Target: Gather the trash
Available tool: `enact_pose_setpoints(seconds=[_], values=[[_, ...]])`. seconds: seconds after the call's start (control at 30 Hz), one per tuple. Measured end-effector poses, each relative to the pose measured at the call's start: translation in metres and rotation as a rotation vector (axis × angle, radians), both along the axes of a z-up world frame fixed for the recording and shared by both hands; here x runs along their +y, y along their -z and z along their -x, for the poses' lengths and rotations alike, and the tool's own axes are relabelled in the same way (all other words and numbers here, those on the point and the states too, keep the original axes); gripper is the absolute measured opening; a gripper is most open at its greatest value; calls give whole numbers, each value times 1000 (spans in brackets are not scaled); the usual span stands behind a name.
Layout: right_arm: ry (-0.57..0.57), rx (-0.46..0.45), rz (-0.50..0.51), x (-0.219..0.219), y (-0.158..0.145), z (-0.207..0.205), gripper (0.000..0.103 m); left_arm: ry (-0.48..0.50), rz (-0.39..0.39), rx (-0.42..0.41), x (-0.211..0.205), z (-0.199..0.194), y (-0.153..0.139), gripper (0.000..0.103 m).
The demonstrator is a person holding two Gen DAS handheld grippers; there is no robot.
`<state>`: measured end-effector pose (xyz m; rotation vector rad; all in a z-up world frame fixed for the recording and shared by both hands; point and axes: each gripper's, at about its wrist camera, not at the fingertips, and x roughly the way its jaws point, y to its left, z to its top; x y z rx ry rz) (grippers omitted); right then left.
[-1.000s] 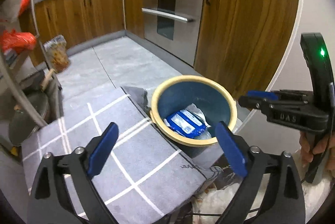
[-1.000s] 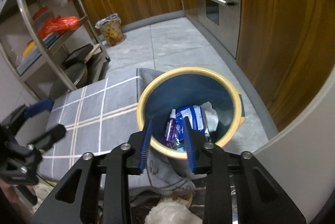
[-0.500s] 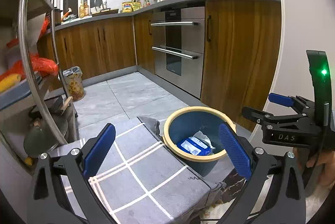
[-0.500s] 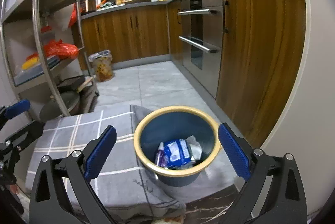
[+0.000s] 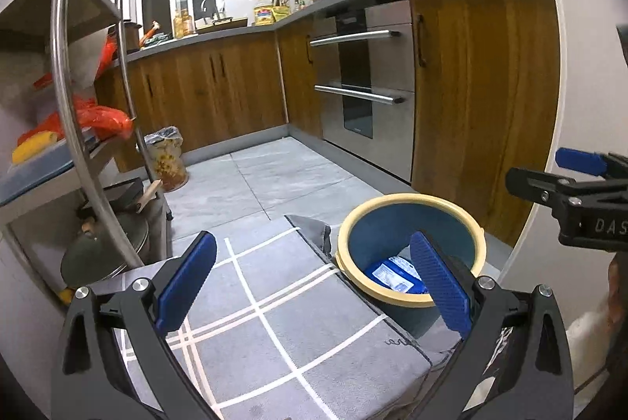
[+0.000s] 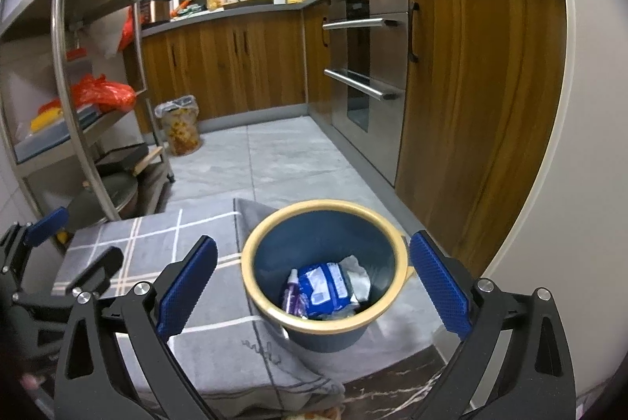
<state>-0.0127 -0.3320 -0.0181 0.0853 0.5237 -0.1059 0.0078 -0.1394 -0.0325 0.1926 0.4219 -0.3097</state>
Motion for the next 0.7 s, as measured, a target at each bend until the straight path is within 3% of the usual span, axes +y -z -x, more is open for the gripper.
enact_pose_setpoints(seconds=[0.33,0.7], values=[[25,3,-28,-11,3,-2,98,-1,71,20,0,-5,-5,97],[28,8,-27,-15,3,-3,98,2,55,22,-2,-4,-4,97]])
